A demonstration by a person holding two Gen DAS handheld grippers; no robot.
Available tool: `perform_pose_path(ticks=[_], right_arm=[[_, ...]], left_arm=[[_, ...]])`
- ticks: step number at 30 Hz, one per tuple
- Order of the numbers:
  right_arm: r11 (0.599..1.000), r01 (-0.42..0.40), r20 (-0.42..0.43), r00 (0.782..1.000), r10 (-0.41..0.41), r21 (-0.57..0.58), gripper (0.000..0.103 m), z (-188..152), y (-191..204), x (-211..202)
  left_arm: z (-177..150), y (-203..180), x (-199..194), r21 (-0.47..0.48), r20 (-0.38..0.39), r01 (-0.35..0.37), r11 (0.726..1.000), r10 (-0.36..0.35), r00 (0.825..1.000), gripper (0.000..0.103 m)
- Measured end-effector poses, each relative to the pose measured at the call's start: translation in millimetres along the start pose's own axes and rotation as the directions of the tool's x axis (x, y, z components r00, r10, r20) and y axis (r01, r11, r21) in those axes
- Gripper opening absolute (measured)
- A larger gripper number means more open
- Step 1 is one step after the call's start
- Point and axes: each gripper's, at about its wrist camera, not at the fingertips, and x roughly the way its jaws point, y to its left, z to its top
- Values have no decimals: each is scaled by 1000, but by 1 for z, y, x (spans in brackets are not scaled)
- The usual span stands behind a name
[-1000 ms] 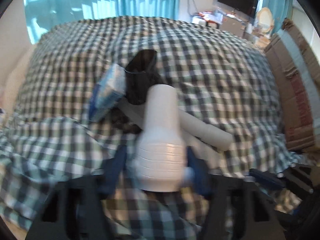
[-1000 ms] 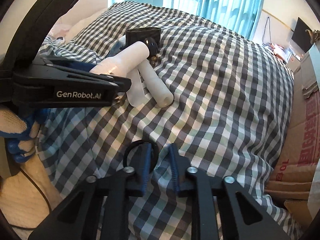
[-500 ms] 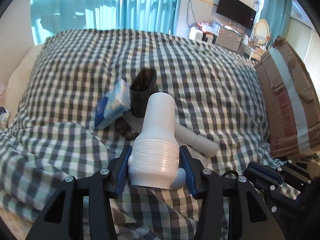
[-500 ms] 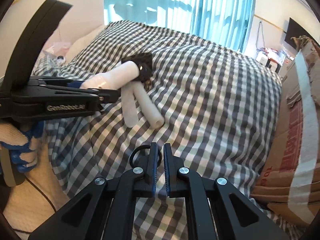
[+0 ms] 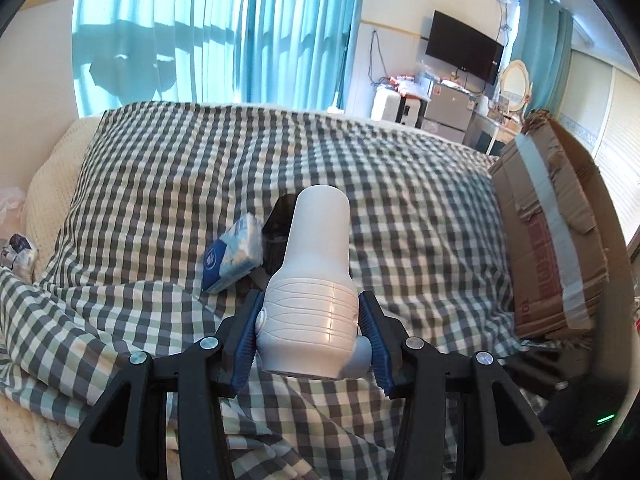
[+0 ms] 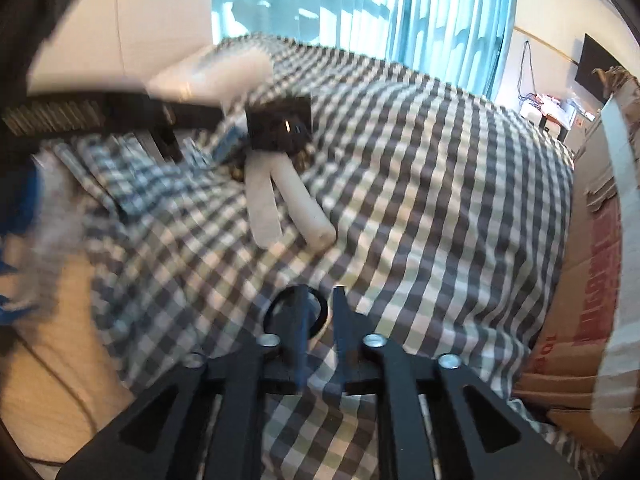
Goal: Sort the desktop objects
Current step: 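Lift the pipe fitting and black ring and carry them over the cardboard box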
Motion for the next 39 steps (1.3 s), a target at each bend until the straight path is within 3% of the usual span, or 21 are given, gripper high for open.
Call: perform_pose_path(ticks=[4, 5, 6, 19, 25, 31, 39], right_arm=[[1000, -19, -35, 999, 19, 7, 23, 0, -1, 10], [1000, -21, -35, 999, 21, 7, 17, 1, -1, 11], [1000, -26, -30, 999, 26, 10, 2, 1, -1, 9], [997, 10, 184, 983, -23, 71, 3, 23, -19, -60], [995, 24, 306, 950, -54, 101, 3, 33, -30, -105], [991, 69, 431, 895, -111, 112, 3, 34, -33, -156], [990, 96, 510, 849, -138, 107, 3, 31, -37, -198]], left_arm=[[4, -5, -12, 7, 29, 9, 1000, -9, 1000, 49], [6, -5, -15, 5, 36, 13, 1000, -13, 999, 49], [8, -3, -18, 3, 41, 16, 1000, -16, 999, 49], [29, -8, -69, 5, 168, 13, 1000, -13, 986, 49], [38, -20, -94, 8, 230, 15, 1000, -16, 973, 49], [40, -39, -118, 14, 295, 15, 1000, -19, 955, 49], [43, -69, -151, 45, 364, 4, 999, -20, 931, 49]])
